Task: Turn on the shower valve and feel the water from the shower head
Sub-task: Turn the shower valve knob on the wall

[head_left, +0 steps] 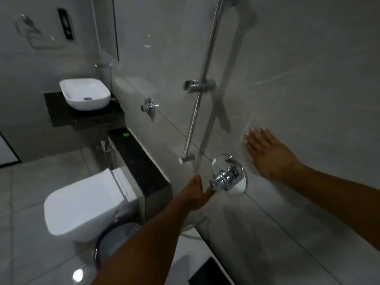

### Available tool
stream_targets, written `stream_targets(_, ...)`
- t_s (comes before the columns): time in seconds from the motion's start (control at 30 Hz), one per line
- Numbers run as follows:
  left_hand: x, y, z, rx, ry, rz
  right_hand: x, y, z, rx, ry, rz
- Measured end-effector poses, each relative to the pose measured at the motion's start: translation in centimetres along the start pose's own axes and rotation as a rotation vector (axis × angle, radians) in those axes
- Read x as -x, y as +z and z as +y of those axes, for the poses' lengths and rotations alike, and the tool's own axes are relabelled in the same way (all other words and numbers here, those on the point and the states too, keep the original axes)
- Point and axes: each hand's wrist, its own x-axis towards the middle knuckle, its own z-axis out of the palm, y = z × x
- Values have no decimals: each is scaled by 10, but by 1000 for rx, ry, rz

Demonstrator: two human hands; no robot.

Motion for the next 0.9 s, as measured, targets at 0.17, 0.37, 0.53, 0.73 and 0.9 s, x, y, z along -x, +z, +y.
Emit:
stream_targets(0.17, -19, 39, 8, 286, 25, 25, 3, 19, 2, 112, -33, 80)
stream_targets(0.37, -39, 58, -10, 351, 8, 164, 1, 26, 3, 177, -37, 44)
stream_targets(0.53, -48, 43, -19, 238, -13, 101, 0, 20, 2, 201, -30, -6)
stream_targets(0.73, -48, 28, -11, 199, -69, 15, 0, 17, 1, 218, -27, -13)
stream_targets(0.9, -46, 24, 4, 251, -7, 268, 0, 17, 1, 206, -25, -22)
